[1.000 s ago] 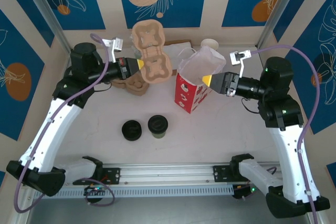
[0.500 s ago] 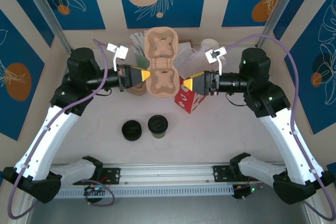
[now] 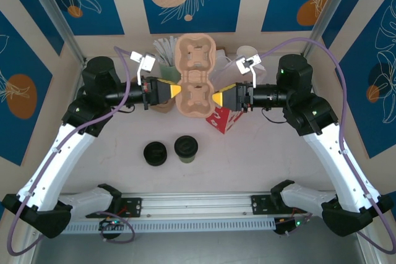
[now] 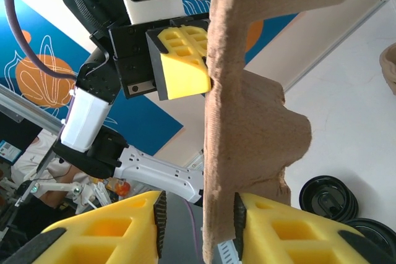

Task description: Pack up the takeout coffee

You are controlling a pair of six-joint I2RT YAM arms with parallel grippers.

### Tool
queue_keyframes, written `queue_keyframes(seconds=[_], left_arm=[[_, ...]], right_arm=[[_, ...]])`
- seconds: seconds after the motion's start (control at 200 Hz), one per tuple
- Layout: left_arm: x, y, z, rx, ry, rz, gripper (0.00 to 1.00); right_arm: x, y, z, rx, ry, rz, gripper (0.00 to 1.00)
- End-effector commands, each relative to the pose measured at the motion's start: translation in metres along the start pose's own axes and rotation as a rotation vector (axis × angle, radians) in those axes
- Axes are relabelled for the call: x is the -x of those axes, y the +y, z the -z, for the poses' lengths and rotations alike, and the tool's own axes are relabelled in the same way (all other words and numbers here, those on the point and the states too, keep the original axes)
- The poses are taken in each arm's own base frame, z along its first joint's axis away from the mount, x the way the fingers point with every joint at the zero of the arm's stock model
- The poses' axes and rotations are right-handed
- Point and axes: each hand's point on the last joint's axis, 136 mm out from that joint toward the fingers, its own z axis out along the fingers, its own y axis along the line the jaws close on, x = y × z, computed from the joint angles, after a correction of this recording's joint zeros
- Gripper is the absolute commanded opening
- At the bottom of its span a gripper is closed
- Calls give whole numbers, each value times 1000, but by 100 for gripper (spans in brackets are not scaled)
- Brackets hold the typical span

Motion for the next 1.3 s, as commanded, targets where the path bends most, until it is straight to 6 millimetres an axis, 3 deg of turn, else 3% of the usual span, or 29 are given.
queue_keyframes(seconds=[0.0,0.385,0.59,0.69,0.81,0.88,1.015,1.14,1.29], left_arm=[[2,-5,-3,-23,-2,-32,0],[2,-5,-9,-28,-5,-22,0],[0,-9,-11,-38,1,-37,0],[0,-11,-8,-28,-2,-59,17],[3,-15,-3,11,-3,-128,49],[5,-16,2,50,-1,-190,59],[12,-27,11,85,8,-323,68],[20,-34,16,115,-6,-449,70],[12,-39,11,110,48,-618,70]], right_arm=[[2,6,1,7,-1,28,36],[0,2,-2,-8,3,19,30],[3,-6,-4,-48,-2,-4,10],[4,-10,-2,-74,-12,-12,0],[5,-14,1,-111,-20,-37,0],[5,-16,4,-140,-20,-54,0],[-1,-24,9,-208,3,-113,0],[-12,-30,11,-247,46,-179,0],[-26,-33,10,-257,106,-257,0]])
